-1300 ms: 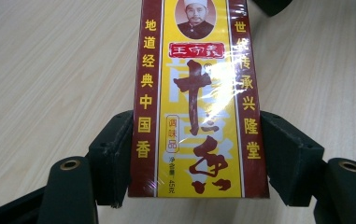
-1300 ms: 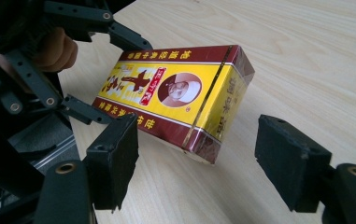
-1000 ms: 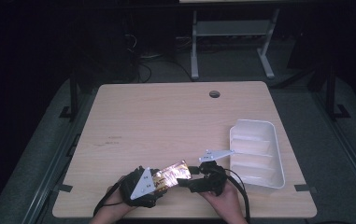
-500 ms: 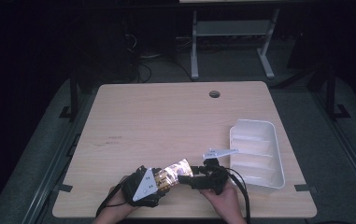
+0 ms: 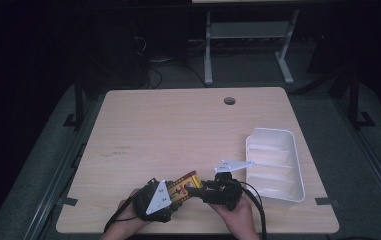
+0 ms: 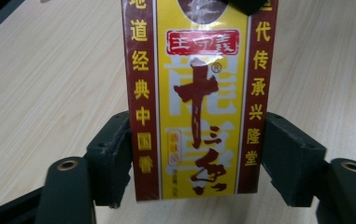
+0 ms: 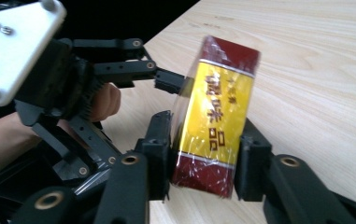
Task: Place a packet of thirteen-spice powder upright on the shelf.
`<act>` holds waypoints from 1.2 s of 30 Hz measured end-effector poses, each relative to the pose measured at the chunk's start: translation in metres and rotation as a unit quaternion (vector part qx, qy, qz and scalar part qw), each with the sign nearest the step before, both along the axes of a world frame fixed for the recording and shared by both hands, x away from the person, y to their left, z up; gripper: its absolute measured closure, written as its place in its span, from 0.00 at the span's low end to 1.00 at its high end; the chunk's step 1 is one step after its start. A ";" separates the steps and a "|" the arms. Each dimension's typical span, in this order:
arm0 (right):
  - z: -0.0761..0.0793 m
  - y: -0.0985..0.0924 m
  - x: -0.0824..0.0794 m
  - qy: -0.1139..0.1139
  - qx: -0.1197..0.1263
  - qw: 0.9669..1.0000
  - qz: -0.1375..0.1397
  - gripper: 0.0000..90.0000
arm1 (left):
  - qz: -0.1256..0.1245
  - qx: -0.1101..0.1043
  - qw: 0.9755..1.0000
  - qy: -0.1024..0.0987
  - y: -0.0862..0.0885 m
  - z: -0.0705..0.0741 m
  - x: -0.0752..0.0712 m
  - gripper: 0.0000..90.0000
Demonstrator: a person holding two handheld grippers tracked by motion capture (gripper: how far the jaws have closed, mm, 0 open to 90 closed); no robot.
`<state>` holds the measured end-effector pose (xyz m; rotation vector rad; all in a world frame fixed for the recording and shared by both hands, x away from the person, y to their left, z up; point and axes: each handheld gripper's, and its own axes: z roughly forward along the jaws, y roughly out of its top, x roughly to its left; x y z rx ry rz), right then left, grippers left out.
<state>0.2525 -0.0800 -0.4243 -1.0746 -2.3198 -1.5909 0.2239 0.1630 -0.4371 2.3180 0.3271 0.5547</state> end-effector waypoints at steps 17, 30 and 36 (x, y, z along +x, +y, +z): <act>0.019 -0.001 -0.003 -0.048 -0.044 0.998 0.006 0.76 | 0.005 -0.051 0.998 0.041 0.014 0.002 0.008 0.31; 0.036 -0.012 0.007 -0.072 -0.116 0.991 0.015 0.76 | 0.040 -0.092 0.993 0.062 0.044 0.005 0.019 0.30; 0.051 -0.020 0.017 -0.081 -0.154 0.984 0.046 0.76 | 0.058 -0.106 0.990 0.072 0.055 0.005 0.025 0.30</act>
